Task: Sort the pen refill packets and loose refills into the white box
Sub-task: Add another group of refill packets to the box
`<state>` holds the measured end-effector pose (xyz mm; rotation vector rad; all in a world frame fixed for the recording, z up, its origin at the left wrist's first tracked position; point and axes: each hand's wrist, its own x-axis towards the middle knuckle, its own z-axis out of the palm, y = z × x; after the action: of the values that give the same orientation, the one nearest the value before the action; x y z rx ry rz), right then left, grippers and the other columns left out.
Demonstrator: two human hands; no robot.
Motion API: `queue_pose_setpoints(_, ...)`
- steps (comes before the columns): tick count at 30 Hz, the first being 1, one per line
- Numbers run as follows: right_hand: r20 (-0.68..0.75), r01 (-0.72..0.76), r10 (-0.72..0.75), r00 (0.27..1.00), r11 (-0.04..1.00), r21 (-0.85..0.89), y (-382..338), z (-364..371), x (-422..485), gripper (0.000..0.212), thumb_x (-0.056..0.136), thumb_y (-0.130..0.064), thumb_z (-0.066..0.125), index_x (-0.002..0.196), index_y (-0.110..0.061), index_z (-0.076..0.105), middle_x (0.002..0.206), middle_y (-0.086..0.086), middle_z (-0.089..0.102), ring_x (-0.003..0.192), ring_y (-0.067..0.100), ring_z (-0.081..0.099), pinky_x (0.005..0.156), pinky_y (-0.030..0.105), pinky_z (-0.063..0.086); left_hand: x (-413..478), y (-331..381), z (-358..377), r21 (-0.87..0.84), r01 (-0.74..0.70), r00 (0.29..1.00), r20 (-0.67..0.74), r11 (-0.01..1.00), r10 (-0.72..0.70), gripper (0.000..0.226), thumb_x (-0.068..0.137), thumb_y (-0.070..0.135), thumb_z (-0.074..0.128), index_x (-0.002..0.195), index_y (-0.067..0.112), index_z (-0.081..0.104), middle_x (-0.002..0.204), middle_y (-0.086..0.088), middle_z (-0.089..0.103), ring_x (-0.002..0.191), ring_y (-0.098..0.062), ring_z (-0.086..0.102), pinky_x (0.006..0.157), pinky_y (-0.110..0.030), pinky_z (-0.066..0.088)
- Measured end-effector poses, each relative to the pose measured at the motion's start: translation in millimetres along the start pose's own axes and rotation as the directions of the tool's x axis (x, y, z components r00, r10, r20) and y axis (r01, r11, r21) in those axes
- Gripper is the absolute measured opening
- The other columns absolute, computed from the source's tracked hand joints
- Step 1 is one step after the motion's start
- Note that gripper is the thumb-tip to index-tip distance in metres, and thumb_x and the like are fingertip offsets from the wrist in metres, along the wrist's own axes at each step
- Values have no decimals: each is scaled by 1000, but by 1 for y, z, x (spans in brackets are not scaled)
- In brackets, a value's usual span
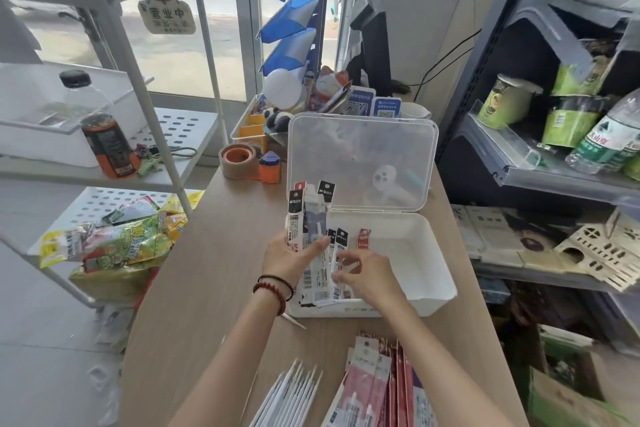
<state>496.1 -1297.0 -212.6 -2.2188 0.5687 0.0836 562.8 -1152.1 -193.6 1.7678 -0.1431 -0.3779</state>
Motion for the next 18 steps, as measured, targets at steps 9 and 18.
queue_pose_setpoints(9, 60, 55, -53, 997, 998, -32, -4, -4, -3, 48, 80, -21, 78, 125, -25, 62, 126, -5, 63, 104, 6, 60, 100, 30, 48, -3, 0, -2, -44, -2, 1000, 23, 999, 3, 35, 70, 38, 77, 98, 20, 65, 88, 4, 71, 80, -9, 67, 61, -18, 48)
queue_pose_setpoints(18, -63, 195, -195, 979, 981, -5, -4, -4, -9, 24, 94, -34, 59, 111, -21, 69, 107, -6, 71, 87, -1, 62, 83, 15, 49, -2, -1, -2, -20, -29, 1000, -3, 999, 29, 34, 70, 38, 77, 96, 21, 64, 84, 5, 71, 73, -6, 66, 59, -18, 49)
